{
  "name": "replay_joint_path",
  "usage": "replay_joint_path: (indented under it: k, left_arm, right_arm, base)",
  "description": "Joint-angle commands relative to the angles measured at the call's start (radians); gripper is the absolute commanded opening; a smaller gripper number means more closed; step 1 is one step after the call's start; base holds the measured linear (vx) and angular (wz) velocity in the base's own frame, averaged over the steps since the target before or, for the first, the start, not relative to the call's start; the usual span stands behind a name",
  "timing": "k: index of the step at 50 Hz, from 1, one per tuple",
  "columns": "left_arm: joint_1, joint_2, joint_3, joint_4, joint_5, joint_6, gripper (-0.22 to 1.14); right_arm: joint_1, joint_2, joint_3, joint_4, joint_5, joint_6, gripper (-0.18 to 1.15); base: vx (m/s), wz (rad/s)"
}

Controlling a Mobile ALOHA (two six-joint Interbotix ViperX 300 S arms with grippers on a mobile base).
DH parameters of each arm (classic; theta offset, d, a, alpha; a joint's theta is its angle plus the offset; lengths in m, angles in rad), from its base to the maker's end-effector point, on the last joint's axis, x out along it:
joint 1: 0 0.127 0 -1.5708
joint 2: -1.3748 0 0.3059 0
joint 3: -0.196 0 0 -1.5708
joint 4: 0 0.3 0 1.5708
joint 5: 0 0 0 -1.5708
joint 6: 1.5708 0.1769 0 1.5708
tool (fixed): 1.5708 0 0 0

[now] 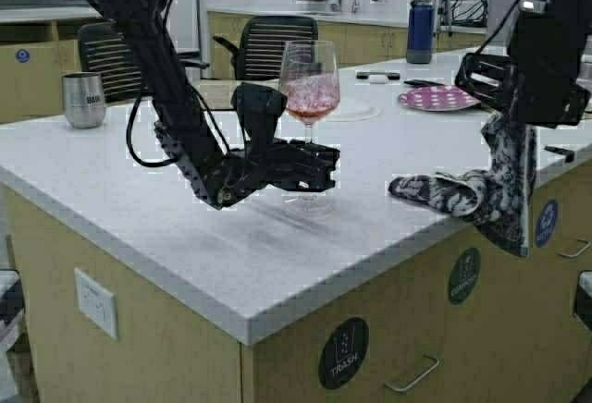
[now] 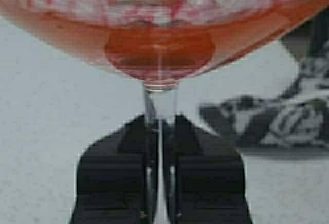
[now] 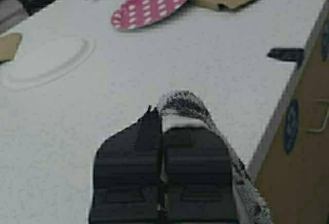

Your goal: Get the cloth and wipe up the spill under the wine glass

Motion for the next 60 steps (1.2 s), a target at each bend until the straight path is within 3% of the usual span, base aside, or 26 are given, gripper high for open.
replay_joint_path:
  k: [1,13,25,30,43,55,60]
  left_arm:
    - [-0.002,-0.020,-0.015,-0.011,-0.005,0.003,0.36]
    - [0.002,0.000,-0.021,-0.015,-0.005,0.018,0.53]
    - [0.011,0.000,-0.008,-0.031,-0.014,0.071,0.87]
    - [0.017,-0.017,0.026,-0.034,-0.069,0.069,0.92]
    - [0.017,-0.124,0.301,-0.055,-0.244,0.081,0.92]
    - [0.012,-0.245,0.611,-0.084,-0.380,0.097,0.92]
    - [0.012,-0.305,0.730,-0.156,-0.380,0.107,0.92]
  right_arm:
    - [0.003,-0.031,-0.005,-0.026,-0.014,0.002,0.06]
    - [0.003,-0.031,0.002,-0.034,-0.014,0.003,0.06]
    - [0.005,-0.029,0.003,-0.057,-0.014,0.005,0.06]
    - [0.005,-0.031,0.005,-0.071,-0.014,0.006,0.06]
    - [0.025,-0.037,0.063,-0.109,-0.015,0.006,0.06]
    - [0.160,-0.057,0.155,-0.158,-0.014,-0.003,0.06]
    - [0.207,-0.092,0.195,-0.158,-0.006,-0.005,0.06]
  base:
    - [0.00,0.00]
    - [0.00,0.00]
    - [0.00,0.00]
    - [0.00,0.00]
    - [0.00,0.00]
    - [0.00,0.00]
    - [0.00,0.00]
